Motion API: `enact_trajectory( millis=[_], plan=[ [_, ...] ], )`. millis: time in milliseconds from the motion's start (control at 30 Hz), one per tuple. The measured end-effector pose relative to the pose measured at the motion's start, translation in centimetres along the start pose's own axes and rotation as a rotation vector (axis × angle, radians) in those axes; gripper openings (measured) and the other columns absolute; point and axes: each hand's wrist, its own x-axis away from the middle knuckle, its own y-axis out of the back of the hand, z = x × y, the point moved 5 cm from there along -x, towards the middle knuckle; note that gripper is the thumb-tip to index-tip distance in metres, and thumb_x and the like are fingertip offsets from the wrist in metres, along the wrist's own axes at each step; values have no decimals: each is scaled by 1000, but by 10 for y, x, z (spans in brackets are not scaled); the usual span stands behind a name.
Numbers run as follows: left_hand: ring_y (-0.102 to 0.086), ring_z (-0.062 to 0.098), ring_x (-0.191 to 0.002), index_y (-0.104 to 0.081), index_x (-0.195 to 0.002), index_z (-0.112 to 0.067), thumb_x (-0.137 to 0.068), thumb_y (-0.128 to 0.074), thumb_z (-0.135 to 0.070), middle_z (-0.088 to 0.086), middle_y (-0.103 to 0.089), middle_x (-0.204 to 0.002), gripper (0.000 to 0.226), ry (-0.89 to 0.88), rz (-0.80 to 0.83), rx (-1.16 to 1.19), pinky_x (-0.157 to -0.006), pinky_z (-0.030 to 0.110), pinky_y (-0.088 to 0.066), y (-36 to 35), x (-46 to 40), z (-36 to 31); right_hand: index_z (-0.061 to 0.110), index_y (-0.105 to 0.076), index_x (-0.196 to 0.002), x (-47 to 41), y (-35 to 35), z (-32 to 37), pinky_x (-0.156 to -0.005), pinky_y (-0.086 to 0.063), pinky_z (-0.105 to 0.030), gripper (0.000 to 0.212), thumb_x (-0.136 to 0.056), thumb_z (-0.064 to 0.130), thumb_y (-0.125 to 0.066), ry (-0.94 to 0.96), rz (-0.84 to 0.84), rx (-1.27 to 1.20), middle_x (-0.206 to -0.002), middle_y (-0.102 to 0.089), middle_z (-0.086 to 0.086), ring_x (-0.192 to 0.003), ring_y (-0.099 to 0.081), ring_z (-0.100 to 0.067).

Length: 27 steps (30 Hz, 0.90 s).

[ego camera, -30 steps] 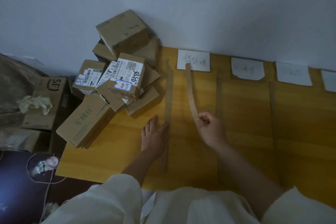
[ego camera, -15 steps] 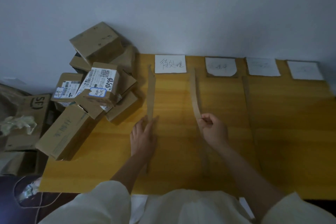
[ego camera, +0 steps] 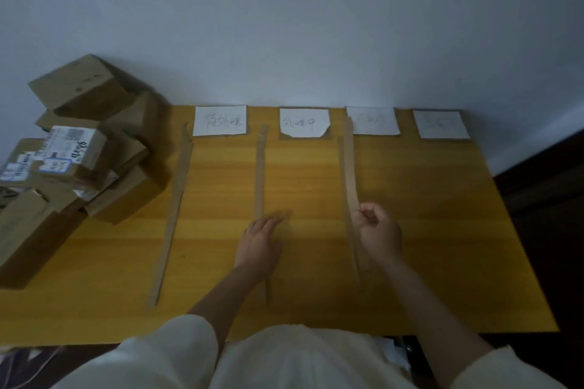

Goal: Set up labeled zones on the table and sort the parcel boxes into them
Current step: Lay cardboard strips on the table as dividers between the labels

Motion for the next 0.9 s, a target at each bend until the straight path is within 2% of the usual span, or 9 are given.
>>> enact_trajectory(
  millis=[267,500,633,733,800,900],
  plan=[
    [-22,19,-144,-28,-149,-28,-94,-54,-25,-3,-26,-157,60,12,239,-2,-116,36,-27,-72,-4,-74,19,-62,-97,-35,79,-81,-73,-40,-25,5,-93,16,-61,-129,-1,-68,-93,-63,2,-87,-58,-17],
    [-15,22,-146,-18,-152,-29,-93,-57,-27,-5,-10,-161,71,94,310,-119,-116,39,-27,-98,-6,-93,19,-60,-93,-62,107,-143,-77,-43,-29,4,-93,15,-60,-250,38,-34,-98,-64,-1,-89,-56,-18],
    [-8,23,-148,-17,-151,-33,-93,-58,-29,-5,-3,-162,72,130,333,-178,-117,42,-27,-104,-5,-96,12,-65,-105,-75,108,-170,-82,-44,-29,14,-91,14,-62,-319,66,-45,-110,-67,-7,-93,-57,-19],
    [-6,24,-148,-16,-151,-35,-92,-59,-32,-5,0,-162,73,139,353,-202,-116,44,-29,-106,-4,-96,15,-63,-116,-79,111,-179,-82,-45,-30,24,-93,20,-60,-354,72,7,-121,-65,-6,-104,-60,-25],
    [-6,24,-148,-16,-151,-36,-92,-58,-33,-5,0,-162,73,145,366,-209,-115,45,-30,-106,-6,-97,19,-57,-126,-80,115,-179,-83,-45,-32,33,-94,24,-59,-322,58,122,-125,-62,-5,-109,-60,-28],
    [-5,26,-149,-15,-152,-36,-92,-58,-34,-5,2,-162,73,153,382,-229,-115,45,-30,-106,-8,-98,25,-53,-134,-79,113,-176,-82,-49,-36,38,-96,24,-56,-217,67,255,-125,-58,-6,-105,-59,-27]
  ],
)
